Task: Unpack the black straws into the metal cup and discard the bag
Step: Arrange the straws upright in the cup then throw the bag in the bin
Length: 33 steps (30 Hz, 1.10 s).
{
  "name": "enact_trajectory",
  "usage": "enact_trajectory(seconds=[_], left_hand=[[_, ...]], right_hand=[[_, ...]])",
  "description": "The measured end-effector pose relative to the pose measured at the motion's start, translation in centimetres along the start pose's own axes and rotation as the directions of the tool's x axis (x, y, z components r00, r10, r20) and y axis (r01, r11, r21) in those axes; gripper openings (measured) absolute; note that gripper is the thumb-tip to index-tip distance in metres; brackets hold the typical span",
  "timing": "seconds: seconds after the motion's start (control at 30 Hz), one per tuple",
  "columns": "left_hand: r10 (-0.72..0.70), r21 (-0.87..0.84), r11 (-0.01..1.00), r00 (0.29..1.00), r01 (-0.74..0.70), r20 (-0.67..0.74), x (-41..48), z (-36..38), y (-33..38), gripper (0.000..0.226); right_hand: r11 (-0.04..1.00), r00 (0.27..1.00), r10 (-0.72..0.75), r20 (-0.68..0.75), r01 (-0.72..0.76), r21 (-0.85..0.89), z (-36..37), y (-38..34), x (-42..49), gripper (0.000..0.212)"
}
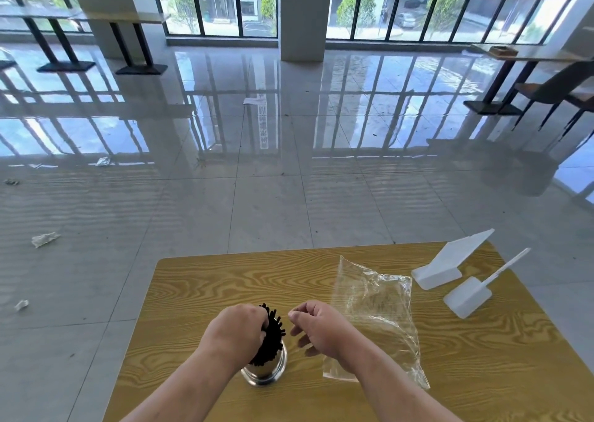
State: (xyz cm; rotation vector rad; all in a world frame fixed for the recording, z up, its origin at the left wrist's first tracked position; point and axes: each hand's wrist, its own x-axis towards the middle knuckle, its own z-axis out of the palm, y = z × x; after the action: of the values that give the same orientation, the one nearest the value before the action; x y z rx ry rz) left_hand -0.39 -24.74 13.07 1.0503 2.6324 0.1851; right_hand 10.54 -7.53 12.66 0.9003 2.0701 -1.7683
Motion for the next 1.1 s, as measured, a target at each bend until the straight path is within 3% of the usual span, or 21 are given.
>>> enact_trajectory(seconds=[0.23, 0.4, 0.57, 0.87, 1.1], left_hand=[[-0.002, -0.033, 0.999, 1.000, 0.002, 0.001, -0.5, -1.1, -0.1, 0.014], [-0.014, -0.048, 0.999, 1.000, 0.014, 0.003, -0.7, -1.8, -0.1, 0.016], [-0.024, -0.044, 0.999, 1.000, 0.024, 0.006, -1.1, -2.8, -0.3, 0.013], [0.007, -0.067, 0.998, 0.998, -0.011, -0.055, -1.1, -6.3, -0.4, 0.018], [0.025, -0.074, 0.997, 0.996, -0.032, -0.085, -1.3, -8.6, -0.3, 0.014]], right_hand=[[0.996, 0.998, -0.045, 0.034, 0.048, -0.075, 0.3, -0.1, -0.3, 0.062], [0.985, 0.992, -0.017, 0.127, 0.039, -0.170, 2.5, -0.1, -0.3, 0.075], [0.990, 0.988, -0.025, 0.154, 0.047, -0.137, 3.8, -0.5, -0.2, 0.061], [0.985, 0.996, -0.056, 0.066, 0.066, -0.161, 3.0, -0.8, 0.5, 0.035], [0.982, 0.996, -0.046, 0.080, 0.059, -0.180, 3.5, 0.2, 1.2, 0.034]])
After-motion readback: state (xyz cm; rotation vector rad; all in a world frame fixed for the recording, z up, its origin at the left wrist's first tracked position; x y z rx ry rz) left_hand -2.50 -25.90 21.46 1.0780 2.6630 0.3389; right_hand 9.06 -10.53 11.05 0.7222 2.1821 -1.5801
